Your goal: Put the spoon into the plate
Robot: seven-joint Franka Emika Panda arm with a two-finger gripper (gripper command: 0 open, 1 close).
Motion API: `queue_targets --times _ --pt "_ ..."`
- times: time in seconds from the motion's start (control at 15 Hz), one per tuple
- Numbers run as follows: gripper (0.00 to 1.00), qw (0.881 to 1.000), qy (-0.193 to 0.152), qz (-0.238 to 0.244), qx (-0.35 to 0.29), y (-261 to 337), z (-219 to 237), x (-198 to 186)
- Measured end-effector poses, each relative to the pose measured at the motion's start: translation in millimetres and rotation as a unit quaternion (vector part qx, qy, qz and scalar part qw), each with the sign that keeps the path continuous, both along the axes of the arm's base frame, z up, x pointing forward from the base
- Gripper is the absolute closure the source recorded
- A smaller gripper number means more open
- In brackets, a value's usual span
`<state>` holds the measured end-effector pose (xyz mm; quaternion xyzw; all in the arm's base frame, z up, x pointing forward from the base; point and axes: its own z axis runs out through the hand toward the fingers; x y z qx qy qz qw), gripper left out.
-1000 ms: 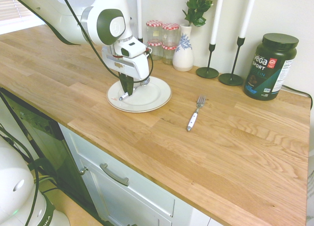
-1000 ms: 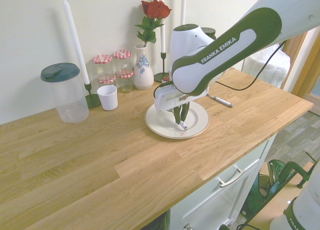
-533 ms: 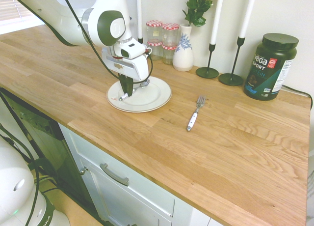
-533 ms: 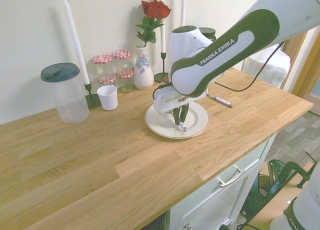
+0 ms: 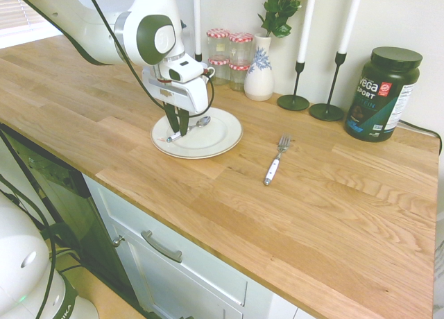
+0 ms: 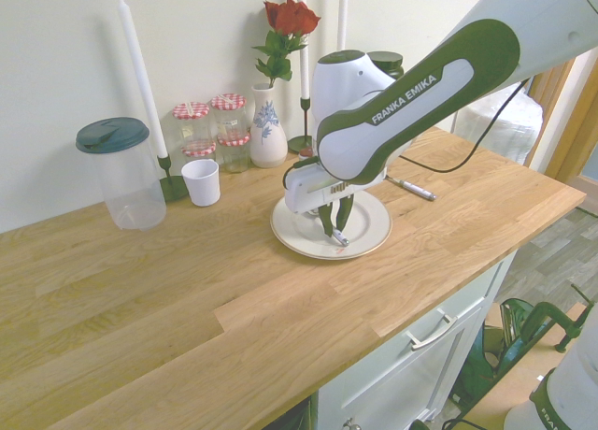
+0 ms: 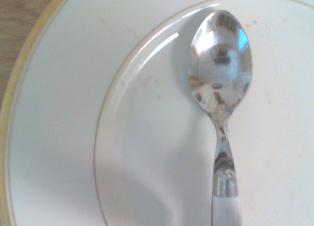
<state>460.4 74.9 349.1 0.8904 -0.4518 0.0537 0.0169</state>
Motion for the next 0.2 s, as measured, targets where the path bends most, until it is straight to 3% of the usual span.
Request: queue_targets --times 0.2 --pt "0.00 1.000 -0.015 0.001 -0.003 2.6 30.9 2.9"
